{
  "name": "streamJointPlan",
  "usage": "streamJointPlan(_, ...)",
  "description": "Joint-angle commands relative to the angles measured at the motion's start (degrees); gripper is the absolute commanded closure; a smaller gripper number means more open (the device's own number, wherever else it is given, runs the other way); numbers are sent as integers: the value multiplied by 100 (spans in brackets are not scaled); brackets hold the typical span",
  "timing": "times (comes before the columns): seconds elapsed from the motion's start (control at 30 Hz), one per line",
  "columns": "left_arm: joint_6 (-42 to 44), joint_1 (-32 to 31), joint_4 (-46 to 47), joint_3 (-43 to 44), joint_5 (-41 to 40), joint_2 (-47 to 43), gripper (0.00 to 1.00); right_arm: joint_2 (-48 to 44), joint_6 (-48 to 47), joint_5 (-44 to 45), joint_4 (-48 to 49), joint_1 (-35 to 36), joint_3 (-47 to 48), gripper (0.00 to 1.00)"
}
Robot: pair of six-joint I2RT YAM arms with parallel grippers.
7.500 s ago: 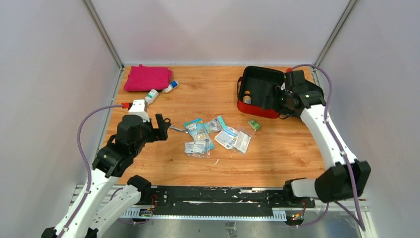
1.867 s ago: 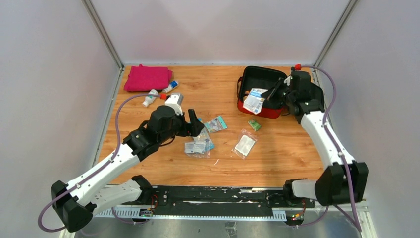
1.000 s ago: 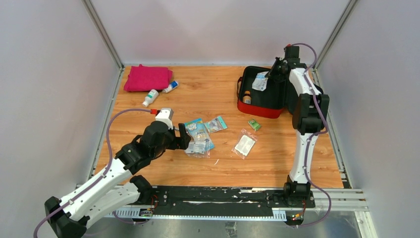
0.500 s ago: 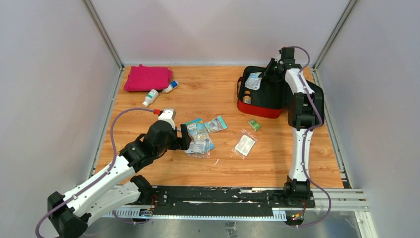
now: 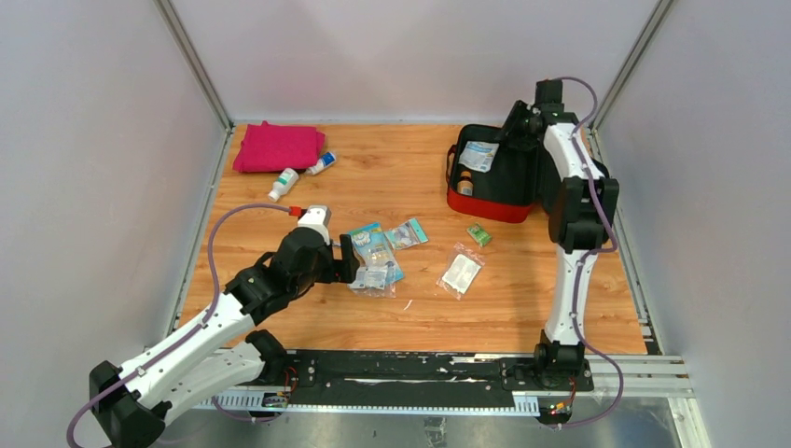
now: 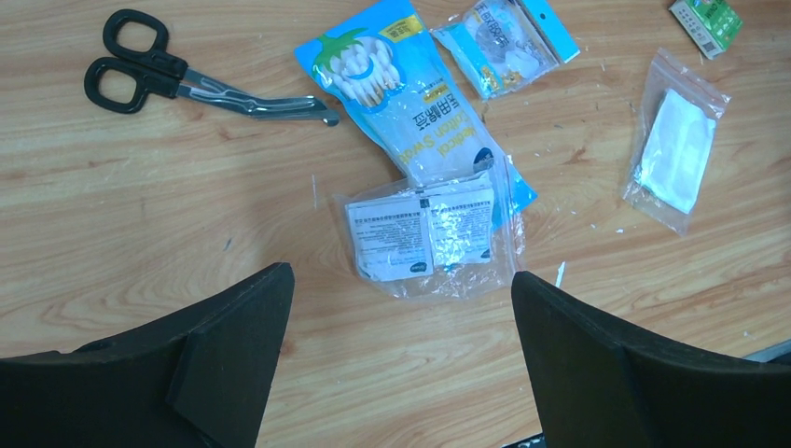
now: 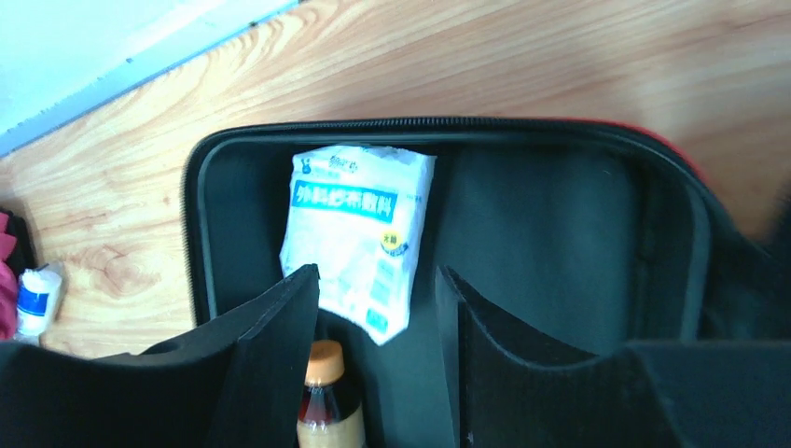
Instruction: Organize the medicine kit
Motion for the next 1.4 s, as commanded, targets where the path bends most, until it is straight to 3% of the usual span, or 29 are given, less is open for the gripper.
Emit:
streamJointPlan(0.0,1,34,-128,-36,-143,-58,7,-1361,-275,954,-292,176,-507,46)
streamJointPlan(0.07,-32,34,-125,-77,-136,-32,7,-1883,-224,1162,-338,315,-943,46)
streamJointPlan(0.27,-150,34,34,-316,-84,131,8,-3463,328,606,-233,669,-2588,48)
streamJointPlan(0.57,-311,39,656,-633,252,583,16,-5419,598,774,-225,2655,-4865,50)
streamJointPlan(0.73,-439,36,1196,-1031,453,818,27,-5471,1236,706,138,3711,-5722,49)
streamJointPlan(0.9,-602,43,1680,-1339,494,1055,29,-5192,1926,696,864,4376,-6332,43)
streamJointPlan(1.2,-512,223,2022,-1387,481,1388,35,-4561,2858,432,2029,4900,-6972,31)
streamJointPlan(1.37,-352,377,2111,-1382,505,1503,40,-4285,2988,345,2746,4953,-7319,29)
